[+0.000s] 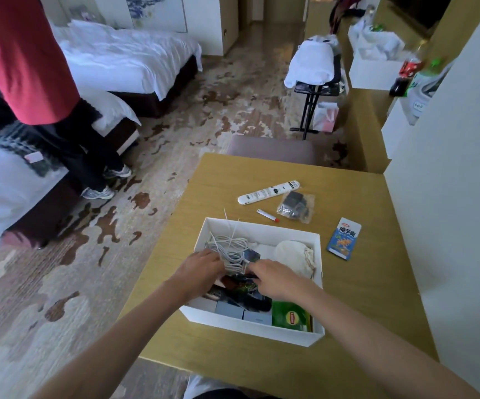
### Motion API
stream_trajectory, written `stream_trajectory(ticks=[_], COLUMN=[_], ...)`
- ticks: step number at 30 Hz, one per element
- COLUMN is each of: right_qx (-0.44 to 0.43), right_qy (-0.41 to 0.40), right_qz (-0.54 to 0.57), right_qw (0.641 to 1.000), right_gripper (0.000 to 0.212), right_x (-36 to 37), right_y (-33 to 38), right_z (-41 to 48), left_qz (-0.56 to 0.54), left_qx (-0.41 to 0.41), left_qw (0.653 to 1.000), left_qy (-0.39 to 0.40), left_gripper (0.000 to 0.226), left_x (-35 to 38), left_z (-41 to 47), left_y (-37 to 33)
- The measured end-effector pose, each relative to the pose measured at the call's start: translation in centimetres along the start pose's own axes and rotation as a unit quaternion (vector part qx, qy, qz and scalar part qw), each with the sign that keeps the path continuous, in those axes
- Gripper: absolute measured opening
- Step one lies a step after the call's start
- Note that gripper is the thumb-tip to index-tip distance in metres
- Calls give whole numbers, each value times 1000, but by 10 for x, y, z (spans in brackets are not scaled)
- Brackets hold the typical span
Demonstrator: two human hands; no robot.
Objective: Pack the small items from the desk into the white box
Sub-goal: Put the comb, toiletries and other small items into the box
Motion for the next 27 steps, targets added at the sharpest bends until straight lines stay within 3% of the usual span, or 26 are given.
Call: stream_trajectory(ticks=[6, 13, 20, 24, 27], right_qx=[-26, -41, 32, 105, 158], right_qy=[-31, -190, -254, -223, -161], right_qz=[89, 129, 111, 86, 45], right_qw=[995, 972, 960, 965, 973], right_gripper=[37, 20, 17, 17, 21], right_x=[-3, -51, -90, -108, -114], right_y=[9, -7, -53, -81, -102], right_z=[24, 15, 12, 39, 68], left_qz=[-58, -209, -251, -247, -280], left_qx=[-32, -152, -260, -295, -259], left_qw=[995, 963, 930, 923, 924], left_qy=[-75, -73, -62, -7, 40], left_gripper=[18, 20, 30, 30, 30], left_x=[-28, -56, -53, -47, -39], left_z=[-11, -2, 47, 89, 127], left_y=[21, 44, 67, 97, 101])
Point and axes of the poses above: each hand's wrist, its own z-axis towards the middle knuckle, its own x-axis out of the palm, y = z × x, the point moved 4 cm from there along z, towards the middle knuckle, and after that the axes turned 15 degrees about -x, right-handed, at the moved point
